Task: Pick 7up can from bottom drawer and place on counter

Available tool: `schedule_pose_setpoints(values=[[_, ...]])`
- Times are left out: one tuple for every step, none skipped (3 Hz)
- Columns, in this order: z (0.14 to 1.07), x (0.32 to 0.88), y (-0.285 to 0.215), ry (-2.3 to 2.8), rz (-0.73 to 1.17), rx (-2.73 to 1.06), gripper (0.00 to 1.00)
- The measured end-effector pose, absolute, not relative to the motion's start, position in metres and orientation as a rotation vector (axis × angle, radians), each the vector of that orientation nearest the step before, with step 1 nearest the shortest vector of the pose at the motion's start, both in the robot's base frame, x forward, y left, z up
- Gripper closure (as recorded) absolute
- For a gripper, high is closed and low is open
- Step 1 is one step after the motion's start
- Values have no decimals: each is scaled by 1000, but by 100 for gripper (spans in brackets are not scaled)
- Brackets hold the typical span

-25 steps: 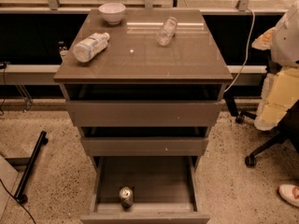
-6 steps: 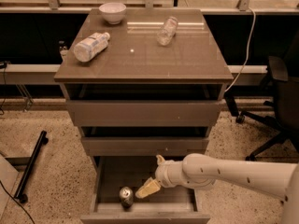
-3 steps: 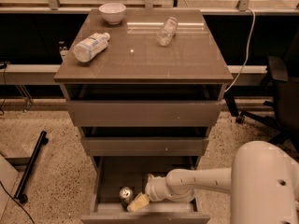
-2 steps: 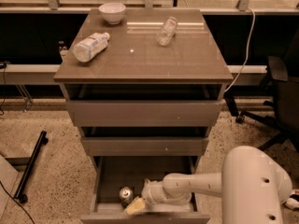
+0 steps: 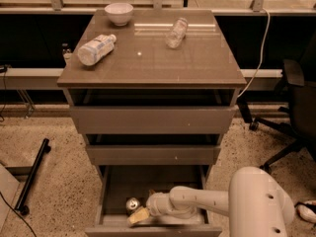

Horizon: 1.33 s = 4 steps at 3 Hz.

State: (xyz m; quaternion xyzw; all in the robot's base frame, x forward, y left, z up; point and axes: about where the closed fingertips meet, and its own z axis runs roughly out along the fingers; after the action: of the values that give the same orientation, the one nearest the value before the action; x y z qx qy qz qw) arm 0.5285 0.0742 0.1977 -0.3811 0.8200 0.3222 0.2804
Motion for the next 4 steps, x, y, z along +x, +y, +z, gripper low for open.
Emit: schedule_pose_setpoints(values=[[185,536,85,2186,906,-962,0],[174,540,100,2172,962,-903,18],[168,541,115,2157,1011,-863,41],[168,542,117,2163,1013,-854,65]])
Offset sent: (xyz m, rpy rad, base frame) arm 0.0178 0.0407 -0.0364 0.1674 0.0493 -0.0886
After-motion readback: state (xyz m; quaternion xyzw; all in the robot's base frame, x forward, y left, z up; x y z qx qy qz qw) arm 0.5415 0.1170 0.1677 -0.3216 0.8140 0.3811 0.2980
